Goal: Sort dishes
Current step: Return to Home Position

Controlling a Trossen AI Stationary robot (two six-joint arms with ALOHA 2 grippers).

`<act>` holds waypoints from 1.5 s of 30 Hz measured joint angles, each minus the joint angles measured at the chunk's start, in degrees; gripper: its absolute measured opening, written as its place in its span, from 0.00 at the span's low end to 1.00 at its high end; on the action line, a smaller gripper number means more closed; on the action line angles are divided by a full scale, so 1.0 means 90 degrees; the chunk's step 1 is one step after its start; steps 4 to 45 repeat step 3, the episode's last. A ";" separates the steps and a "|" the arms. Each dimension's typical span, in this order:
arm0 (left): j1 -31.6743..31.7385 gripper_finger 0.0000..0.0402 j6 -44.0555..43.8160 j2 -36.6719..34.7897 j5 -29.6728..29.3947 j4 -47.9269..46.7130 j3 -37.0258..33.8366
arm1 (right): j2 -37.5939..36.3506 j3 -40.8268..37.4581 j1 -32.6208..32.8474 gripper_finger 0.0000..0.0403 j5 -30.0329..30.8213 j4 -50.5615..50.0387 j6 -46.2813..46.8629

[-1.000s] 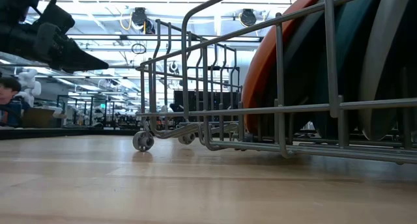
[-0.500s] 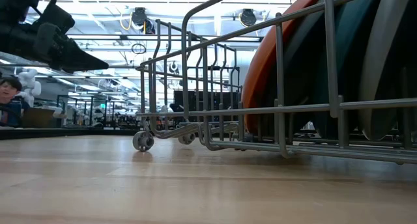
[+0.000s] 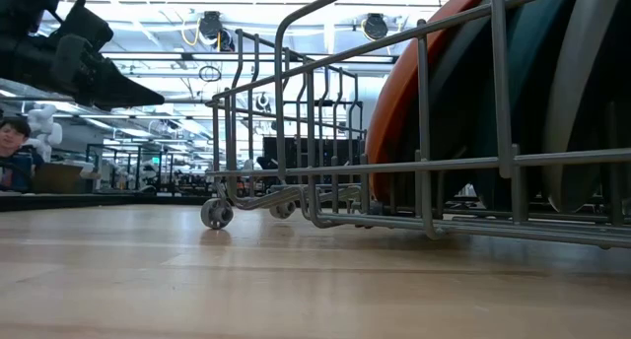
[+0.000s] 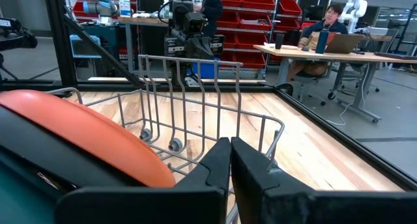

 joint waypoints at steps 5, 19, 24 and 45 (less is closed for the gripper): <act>0.0000 0.00 0.0000 0.0000 0.0000 0.0001 0.0000 | 0.0000 0.0000 0.0000 0.02 0.0000 0.0001 0.0001; 0.0000 0.00 0.0000 0.0000 0.0000 0.0001 0.0000 | 0.0000 0.0000 0.0000 0.02 0.0000 0.0001 0.0001; 0.0000 0.00 0.0000 0.0000 0.0000 0.0001 0.0000 | 0.0000 0.0000 0.0000 0.02 0.0000 0.0001 0.0001; 0.0000 0.00 0.0000 0.0000 0.0000 0.0001 0.0000 | 0.0000 0.0000 0.0000 0.02 0.0000 0.0001 0.0001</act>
